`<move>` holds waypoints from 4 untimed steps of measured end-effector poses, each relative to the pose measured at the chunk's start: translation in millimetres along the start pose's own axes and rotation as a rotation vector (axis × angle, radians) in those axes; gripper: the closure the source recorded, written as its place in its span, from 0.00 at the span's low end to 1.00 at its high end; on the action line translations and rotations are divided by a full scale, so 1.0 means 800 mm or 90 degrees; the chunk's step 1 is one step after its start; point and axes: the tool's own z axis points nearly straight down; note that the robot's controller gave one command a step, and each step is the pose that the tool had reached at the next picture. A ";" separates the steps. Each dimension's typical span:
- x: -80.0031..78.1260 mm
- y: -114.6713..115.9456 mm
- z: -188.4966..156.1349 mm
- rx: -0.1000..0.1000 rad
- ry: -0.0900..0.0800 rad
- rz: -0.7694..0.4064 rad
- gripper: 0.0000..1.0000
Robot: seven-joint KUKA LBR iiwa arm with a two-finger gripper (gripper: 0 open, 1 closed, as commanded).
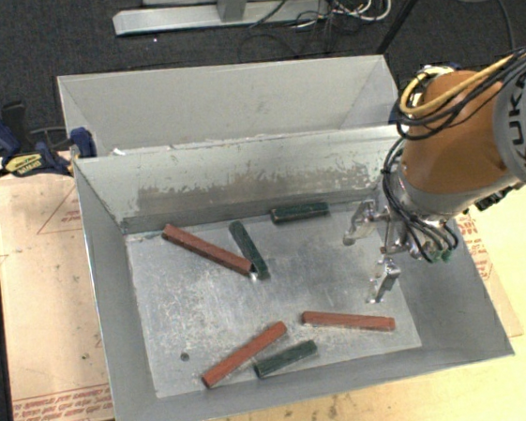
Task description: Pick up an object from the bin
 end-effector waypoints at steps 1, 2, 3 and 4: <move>0.000 0.000 0.000 0.000 0.000 0.000 0.00; 0.012 0.011 0.110 0.002 -0.001 -0.049 1.00; 0.005 0.012 0.111 0.002 -0.023 -0.048 0.00; 0.005 0.012 0.111 0.002 -0.022 -0.048 0.00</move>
Offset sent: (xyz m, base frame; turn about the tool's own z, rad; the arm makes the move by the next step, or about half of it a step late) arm -0.0152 0.0105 -0.1000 -0.0775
